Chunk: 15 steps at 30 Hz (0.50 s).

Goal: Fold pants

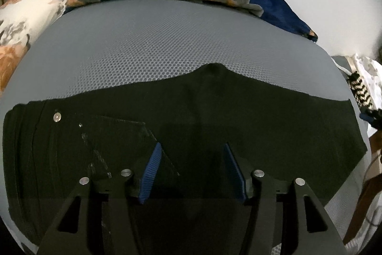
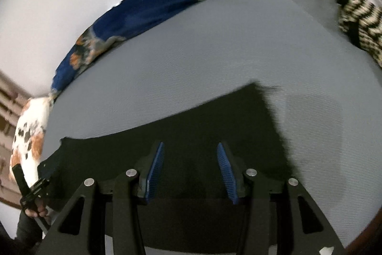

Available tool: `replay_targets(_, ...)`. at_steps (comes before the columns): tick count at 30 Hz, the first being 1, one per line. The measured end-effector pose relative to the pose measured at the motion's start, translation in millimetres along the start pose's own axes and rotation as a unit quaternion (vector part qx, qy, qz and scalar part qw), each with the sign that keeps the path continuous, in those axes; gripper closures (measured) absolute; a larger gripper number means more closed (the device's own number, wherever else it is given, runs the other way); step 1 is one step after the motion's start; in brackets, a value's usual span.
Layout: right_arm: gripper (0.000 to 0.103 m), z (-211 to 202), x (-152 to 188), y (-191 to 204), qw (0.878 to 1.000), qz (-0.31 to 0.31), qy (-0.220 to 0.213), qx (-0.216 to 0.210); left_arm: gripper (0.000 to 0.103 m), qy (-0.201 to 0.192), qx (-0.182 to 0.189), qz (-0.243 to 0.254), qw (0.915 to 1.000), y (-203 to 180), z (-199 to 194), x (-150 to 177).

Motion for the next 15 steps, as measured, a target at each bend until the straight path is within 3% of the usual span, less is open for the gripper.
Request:
replay_targets(9, 0.058, -23, 6, -73, 0.998, 0.062, 0.005, 0.011, 0.046, 0.015, 0.008, 0.006, 0.9998, -22, 2, 8)
replay_targets(15, 0.059, -25, 8, -99, 0.996, 0.091, 0.007, -0.019, 0.045, 0.018, -0.001, 0.017, 0.9997, -28, 2, 10)
Point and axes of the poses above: each gripper's, at about its wrist camera, not at the fingertips, and z roughly the way its jaws point, y to its left, x to its underside, the point moved 9 cm from there along z, roughly the way its jaws point, and after that the axes turned 12 degrees about -x, right-handed, at the moved point
